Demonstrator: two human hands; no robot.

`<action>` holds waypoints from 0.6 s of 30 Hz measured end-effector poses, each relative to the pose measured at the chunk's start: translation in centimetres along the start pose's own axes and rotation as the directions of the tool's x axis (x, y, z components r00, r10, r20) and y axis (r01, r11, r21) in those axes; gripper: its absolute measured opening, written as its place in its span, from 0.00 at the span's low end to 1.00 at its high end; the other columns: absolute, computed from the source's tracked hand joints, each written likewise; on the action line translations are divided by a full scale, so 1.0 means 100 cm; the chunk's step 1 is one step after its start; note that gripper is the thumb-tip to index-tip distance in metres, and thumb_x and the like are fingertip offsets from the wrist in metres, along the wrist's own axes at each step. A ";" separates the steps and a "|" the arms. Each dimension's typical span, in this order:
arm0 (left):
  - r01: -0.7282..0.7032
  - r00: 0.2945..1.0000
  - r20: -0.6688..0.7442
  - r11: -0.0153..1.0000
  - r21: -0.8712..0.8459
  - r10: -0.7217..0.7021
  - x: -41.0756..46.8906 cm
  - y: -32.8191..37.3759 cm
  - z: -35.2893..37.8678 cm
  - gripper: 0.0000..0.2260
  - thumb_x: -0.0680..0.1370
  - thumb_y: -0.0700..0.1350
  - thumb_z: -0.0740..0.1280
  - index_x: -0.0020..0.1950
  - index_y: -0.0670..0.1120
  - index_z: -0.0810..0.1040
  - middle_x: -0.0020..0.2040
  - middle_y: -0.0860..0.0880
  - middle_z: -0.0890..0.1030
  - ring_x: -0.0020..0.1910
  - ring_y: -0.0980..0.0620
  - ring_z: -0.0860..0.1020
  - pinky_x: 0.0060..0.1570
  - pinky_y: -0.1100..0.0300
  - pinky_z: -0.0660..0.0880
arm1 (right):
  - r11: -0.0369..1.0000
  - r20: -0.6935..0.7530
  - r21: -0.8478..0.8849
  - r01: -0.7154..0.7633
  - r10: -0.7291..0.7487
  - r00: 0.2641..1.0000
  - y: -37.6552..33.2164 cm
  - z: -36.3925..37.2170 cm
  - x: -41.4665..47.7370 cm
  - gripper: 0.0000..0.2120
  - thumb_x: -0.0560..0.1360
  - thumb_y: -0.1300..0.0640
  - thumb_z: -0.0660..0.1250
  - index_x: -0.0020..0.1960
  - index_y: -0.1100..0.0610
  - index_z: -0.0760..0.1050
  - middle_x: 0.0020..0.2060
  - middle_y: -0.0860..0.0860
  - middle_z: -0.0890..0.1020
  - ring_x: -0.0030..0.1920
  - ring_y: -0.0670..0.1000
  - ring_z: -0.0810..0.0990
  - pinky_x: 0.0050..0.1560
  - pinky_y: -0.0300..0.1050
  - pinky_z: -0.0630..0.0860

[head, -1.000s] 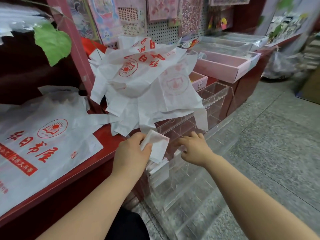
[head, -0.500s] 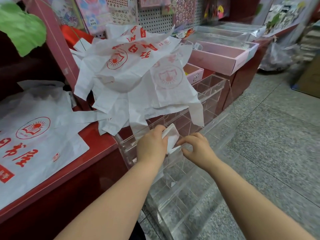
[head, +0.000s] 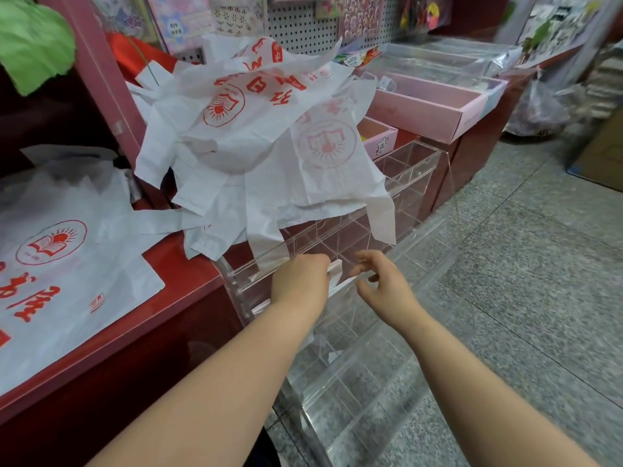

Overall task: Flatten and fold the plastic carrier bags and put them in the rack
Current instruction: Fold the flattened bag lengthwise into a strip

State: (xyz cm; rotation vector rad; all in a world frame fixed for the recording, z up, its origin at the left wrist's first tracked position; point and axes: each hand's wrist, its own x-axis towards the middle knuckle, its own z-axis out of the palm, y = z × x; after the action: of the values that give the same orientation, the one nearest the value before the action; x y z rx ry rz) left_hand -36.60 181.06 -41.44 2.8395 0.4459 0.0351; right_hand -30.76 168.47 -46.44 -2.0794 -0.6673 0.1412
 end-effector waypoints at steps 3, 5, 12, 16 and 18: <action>0.056 0.994 0.102 0.987 -0.152 -0.041 0.005 0.002 0.003 0.10 0.77 0.44 0.64 0.57 0.45 0.75 0.56 0.46 0.78 0.55 0.45 0.75 0.46 0.57 0.68 | 1.000 -0.014 0.015 0.002 -0.002 1.000 0.002 0.001 0.000 0.17 0.73 0.69 0.61 0.60 0.58 0.70 0.41 0.39 0.74 0.55 0.50 0.72 0.51 0.35 0.65; 0.096 0.986 0.160 0.946 -0.311 -0.047 0.004 0.001 0.007 0.16 0.75 0.44 0.67 0.62 0.47 0.73 0.58 0.48 0.78 0.56 0.47 0.75 0.51 0.57 0.70 | 0.999 -0.021 0.033 0.005 -0.005 1.000 0.003 0.002 0.000 0.16 0.73 0.69 0.61 0.58 0.55 0.70 0.42 0.40 0.74 0.55 0.48 0.71 0.49 0.31 0.66; 0.076 0.986 0.164 0.924 -0.374 -0.015 0.001 -0.003 0.015 0.12 0.79 0.45 0.61 0.60 0.45 0.66 0.58 0.46 0.76 0.55 0.44 0.75 0.52 0.54 0.70 | 0.998 -0.096 0.039 0.057 -0.053 0.994 0.001 0.003 -0.003 0.18 0.73 0.70 0.62 0.61 0.57 0.71 0.45 0.39 0.72 0.50 0.40 0.72 0.48 0.26 0.66; -0.002 0.993 0.114 0.980 -0.200 0.026 0.000 -0.001 0.019 0.10 0.80 0.45 0.59 0.60 0.47 0.70 0.58 0.46 0.78 0.58 0.44 0.74 0.53 0.56 0.67 | 0.992 -0.078 -0.053 0.115 -0.118 0.990 0.000 0.001 0.000 0.14 0.74 0.68 0.64 0.58 0.59 0.76 0.49 0.44 0.71 0.49 0.37 0.70 0.48 0.23 0.64; -0.008 0.995 0.092 0.960 -0.281 0.035 -0.002 -0.005 0.020 0.12 0.79 0.45 0.61 0.62 0.48 0.70 0.59 0.49 0.77 0.58 0.48 0.74 0.56 0.57 0.68 | 0.985 -0.052 -0.134 0.110 -0.117 0.992 0.001 0.002 0.001 0.11 0.74 0.66 0.64 0.55 0.60 0.79 0.51 0.48 0.74 0.53 0.45 0.70 0.50 0.29 0.62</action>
State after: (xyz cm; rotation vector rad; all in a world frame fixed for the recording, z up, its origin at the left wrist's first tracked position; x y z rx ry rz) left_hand -36.80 180.94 -43.51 2.5545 0.3579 -0.0323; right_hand -30.67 168.63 -46.57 -2.1552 -0.7745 -0.0303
